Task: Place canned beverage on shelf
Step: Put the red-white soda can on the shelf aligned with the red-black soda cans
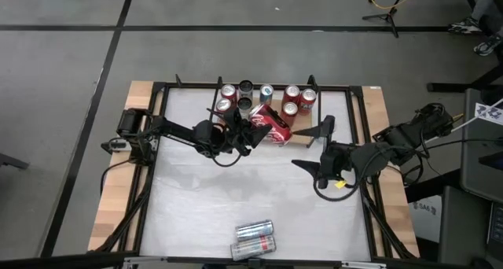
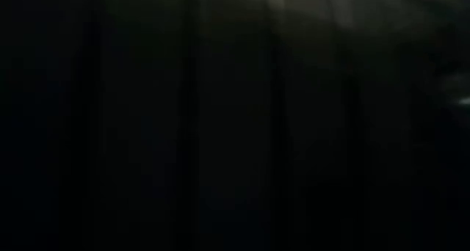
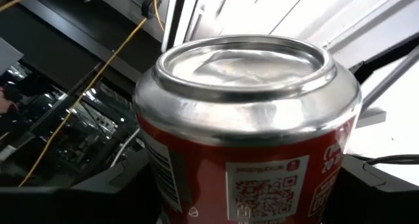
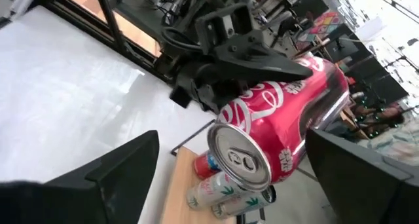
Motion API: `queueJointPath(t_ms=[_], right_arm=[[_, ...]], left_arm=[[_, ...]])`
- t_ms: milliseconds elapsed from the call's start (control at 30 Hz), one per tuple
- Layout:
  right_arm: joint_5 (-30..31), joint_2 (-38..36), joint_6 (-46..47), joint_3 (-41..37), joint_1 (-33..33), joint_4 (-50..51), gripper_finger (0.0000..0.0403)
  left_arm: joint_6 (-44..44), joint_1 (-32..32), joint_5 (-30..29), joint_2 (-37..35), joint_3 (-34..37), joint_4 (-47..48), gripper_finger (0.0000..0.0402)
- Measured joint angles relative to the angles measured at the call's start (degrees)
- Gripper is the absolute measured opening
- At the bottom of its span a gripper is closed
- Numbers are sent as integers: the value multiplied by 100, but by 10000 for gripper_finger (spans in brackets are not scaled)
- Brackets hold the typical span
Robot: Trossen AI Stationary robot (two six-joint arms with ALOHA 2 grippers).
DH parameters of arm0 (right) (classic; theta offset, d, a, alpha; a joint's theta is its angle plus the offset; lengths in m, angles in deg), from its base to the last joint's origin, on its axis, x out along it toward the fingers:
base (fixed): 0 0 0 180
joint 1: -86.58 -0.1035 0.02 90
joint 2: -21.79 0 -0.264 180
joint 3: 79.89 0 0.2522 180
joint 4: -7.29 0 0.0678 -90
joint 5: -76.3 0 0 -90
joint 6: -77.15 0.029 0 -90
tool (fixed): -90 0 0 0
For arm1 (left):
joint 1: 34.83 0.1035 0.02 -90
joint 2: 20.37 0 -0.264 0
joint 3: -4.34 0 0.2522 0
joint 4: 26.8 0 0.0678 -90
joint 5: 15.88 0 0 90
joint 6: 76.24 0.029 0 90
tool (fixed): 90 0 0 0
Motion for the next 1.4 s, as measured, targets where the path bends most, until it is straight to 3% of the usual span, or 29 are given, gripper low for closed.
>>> queueJointPath(t_ms=[300, 633, 967, 1400], right_arm=[[465, 1, -818, -2, 264, -810, 372], [356, 4, -1207, -2, 293, -1272, 372], [358, 4, -1323, -2, 299, -1335, 372], [367, 52, -2749, -2, 288, -2613, 372]], left_arm=[[-2, 1, -517, 0, -2, -271, 291], [-309, 240, -714, 0, -21, -268, 291], [111, 192, 44, 0, -907, -202, 291], [505, -67, 183, -2, -1390, -56, 291]])
